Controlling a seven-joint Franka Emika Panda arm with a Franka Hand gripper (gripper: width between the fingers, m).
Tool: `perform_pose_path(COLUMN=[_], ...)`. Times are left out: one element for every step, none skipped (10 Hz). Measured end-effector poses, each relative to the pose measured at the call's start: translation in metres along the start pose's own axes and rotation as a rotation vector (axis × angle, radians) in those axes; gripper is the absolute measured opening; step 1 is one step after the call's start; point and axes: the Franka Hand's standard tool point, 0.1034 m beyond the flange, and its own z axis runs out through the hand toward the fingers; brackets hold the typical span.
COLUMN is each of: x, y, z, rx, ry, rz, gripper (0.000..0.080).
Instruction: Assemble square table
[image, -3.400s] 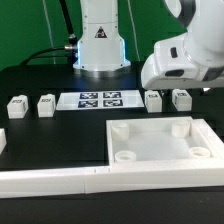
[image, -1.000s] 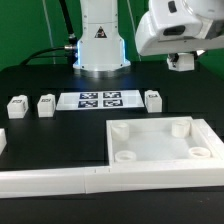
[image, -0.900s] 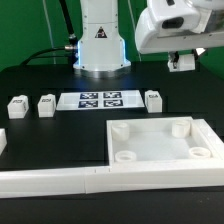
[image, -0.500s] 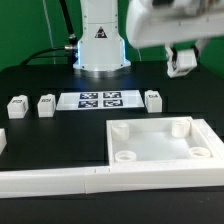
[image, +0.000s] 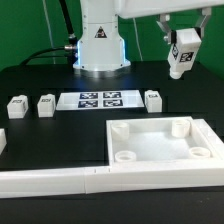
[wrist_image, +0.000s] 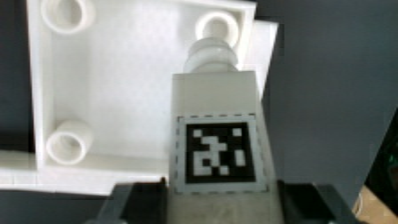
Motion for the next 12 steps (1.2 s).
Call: perform_pose_path(x=[0.004,0.014,0.036,0.061,0.07,0.063,0.065,0.064,0.064,0.064,0.063,0.067], y=[0.003,0.011,0.011,0.006,-0.001,0.003,0.005,0.004,0.004,0.005,0.007,0.008], z=[0.004,0.013,0.014,0.015,0.021,0.025,0.021,0.023,0.023,0.025,0.035,0.046], rx=[-0.005,-0.008,-0.007,-0.004,-0.004,-0.013,-0.017,-0.016,-0.017,-0.018,-0.025,-0.027], ry=[0.089,0.169,0.238,0.366,0.479,0.496,0.545,0.54,0.54,0.538,0.532,0.521], rz=[-0.009,-0.036,-0.033,-0.03,-0.031,-0.042,-0.04,-0.04,-0.04,-0.042,-0.053,-0.051], gripper=[0.029,0.029,0.029,0.029,0.029,0.029,0.029,0.029,0.029,0.029,0.029,0.029])
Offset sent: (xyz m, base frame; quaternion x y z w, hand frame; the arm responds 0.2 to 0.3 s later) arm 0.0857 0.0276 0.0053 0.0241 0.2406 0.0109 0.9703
